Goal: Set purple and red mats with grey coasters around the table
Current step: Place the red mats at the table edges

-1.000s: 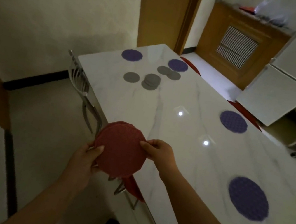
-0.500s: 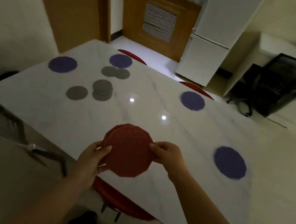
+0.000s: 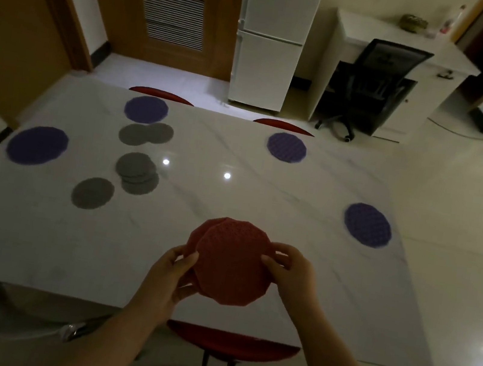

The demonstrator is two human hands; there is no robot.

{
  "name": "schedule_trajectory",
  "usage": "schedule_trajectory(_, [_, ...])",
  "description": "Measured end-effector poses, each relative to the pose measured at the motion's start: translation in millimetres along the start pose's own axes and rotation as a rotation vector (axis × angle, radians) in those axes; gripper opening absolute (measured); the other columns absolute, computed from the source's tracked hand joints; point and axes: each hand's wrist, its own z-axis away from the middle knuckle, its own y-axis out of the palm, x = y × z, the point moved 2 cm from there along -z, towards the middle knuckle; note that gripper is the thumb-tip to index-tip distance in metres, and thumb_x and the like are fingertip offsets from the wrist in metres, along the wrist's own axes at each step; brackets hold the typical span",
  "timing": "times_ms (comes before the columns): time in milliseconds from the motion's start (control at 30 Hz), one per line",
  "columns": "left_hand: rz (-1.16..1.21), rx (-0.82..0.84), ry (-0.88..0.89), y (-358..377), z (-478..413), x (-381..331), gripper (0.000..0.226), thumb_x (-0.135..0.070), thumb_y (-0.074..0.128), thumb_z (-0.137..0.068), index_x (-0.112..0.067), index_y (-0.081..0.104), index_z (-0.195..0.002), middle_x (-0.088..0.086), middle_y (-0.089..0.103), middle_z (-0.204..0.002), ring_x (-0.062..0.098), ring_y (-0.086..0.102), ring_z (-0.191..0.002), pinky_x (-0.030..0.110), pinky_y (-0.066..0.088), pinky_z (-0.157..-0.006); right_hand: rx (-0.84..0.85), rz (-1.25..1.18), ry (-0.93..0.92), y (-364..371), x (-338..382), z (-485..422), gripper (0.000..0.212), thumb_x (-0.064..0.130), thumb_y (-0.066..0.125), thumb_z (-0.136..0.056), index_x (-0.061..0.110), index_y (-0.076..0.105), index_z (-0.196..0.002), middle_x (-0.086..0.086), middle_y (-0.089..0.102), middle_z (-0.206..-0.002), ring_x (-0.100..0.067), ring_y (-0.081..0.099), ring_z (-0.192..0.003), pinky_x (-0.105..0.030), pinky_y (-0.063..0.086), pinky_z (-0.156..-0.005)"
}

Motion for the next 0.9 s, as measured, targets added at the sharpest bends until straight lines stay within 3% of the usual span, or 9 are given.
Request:
schedule_trajectory(100, [0.014, 0.015, -0.039, 6, -5, 5, 0.054, -0.032, 0.074, -0.07, -0.017, 0.059, -0.119, 0.006, 0.075, -0.103, 0.025, 0.072, -0.091, 0.034, 0.058, -0.064, -0.089, 0.021, -0.019, -7, -3, 1, 0.018, 0.019, 0.074, -0.078, 0.03, 0.062, -0.086, 0.008, 0.068, -0.085, -0.008, 0.067, -0.077, -0.025, 0.057, -0.065])
schedule_trajectory(233, [0.018, 0.043, -0.061, 14, -8, 7, 0.056, -0.035, 0.074, -0.069, -0.018, 0.06, -0.121, 0.007, 0.075, -0.106, 0.025, 0.072, -0.094, 0.037, 0.058, -0.069, -0.115, -0.019, 0.02, -20, -4, -3, 0.015, 0.016, 0.074, -0.078, 0.021, 0.061, -0.081, 0.001, 0.07, -0.078, -0.007, 0.068, -0.066, -0.021, 0.054, -0.055])
schedule_trajectory(367, [0.023, 0.012, -0.033, 17, -10, 7, 0.046, -0.029, 0.071, -0.075, -0.017, 0.061, -0.118, 0.006, 0.076, -0.101, 0.022, 0.072, -0.088, 0.035, 0.058, -0.068, -0.104, -0.217, 0.127, -30, -8, -7, 0.011, 0.01, 0.072, -0.079, 0.013, 0.061, -0.083, -0.006, 0.068, -0.077, -0.014, 0.066, -0.068, -0.024, 0.052, -0.053])
schedule_trajectory(500, [0.103, -0.121, 0.045, 12, -14, 5, 0.021, -0.02, 0.064, -0.087, -0.02, 0.063, -0.108, 0.005, 0.072, -0.103, 0.018, 0.072, -0.083, 0.029, 0.058, -0.059, -0.123, -0.368, 0.213, -46, -18, -13, 0.008, 0.009, 0.069, -0.081, 0.01, 0.064, -0.087, -0.008, 0.069, -0.08, -0.018, 0.067, -0.072, -0.027, 0.055, -0.056])
schedule_trajectory(667, [0.129, -0.211, 0.085, 1, -21, -2, 0.013, -0.015, 0.057, -0.093, -0.022, 0.061, -0.104, 0.005, 0.066, -0.106, 0.022, 0.066, -0.092, 0.028, 0.059, -0.056, -0.175, -0.536, 0.29, -69, -53, -19, 0.014, 0.007, 0.062, -0.086, 0.007, 0.065, -0.1, -0.007, 0.066, -0.084, -0.018, 0.064, -0.073, -0.028, 0.057, -0.057])
schedule_trajectory(900, [0.127, -0.263, 0.085, -12, -21, 2, 0.037, -0.018, 0.052, -0.096, -0.01, 0.049, -0.132, 0.009, 0.061, -0.116, 0.026, 0.062, -0.099, 0.027, 0.06, -0.059, -0.229, -0.503, 0.417, -73, -111, -21, 0.017, 0.005, 0.057, -0.089, 0.008, 0.062, -0.106, -0.011, 0.067, -0.094, -0.024, 0.065, -0.084, -0.035, 0.057, -0.065])
